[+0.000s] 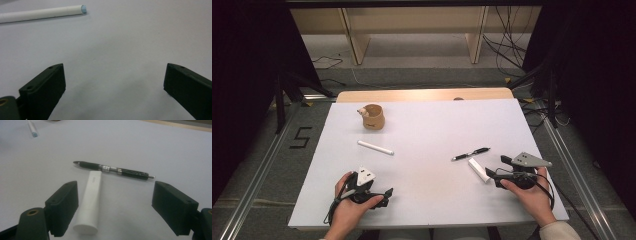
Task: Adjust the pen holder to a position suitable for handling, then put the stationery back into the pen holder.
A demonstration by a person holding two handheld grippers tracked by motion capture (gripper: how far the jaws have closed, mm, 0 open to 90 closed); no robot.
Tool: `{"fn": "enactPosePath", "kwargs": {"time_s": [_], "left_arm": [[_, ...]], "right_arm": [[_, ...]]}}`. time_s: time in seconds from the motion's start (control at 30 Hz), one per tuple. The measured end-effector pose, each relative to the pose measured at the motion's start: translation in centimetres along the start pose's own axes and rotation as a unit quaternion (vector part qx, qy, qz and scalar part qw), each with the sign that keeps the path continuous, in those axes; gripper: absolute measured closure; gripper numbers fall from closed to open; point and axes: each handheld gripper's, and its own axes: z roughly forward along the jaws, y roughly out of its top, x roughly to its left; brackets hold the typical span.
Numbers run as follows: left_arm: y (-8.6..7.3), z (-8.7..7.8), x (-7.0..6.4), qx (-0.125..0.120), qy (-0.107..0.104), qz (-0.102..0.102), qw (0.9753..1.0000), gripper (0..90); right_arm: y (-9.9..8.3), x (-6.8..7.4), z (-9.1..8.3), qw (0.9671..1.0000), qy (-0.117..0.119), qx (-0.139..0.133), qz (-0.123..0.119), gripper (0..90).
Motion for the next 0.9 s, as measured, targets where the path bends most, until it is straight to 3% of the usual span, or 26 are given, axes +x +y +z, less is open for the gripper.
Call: {"fn": "enactPosePath", "kwargs": {"time_s": [0.9], "left_arm": [[0.24,0.24,-0.35,-0.006,-0.009,0.004,0.9999,4.4]], "right_arm": [[-0.12,-0.10,-0.24,0.9999,-0.010,0.001,-0.003,22.4]]}}
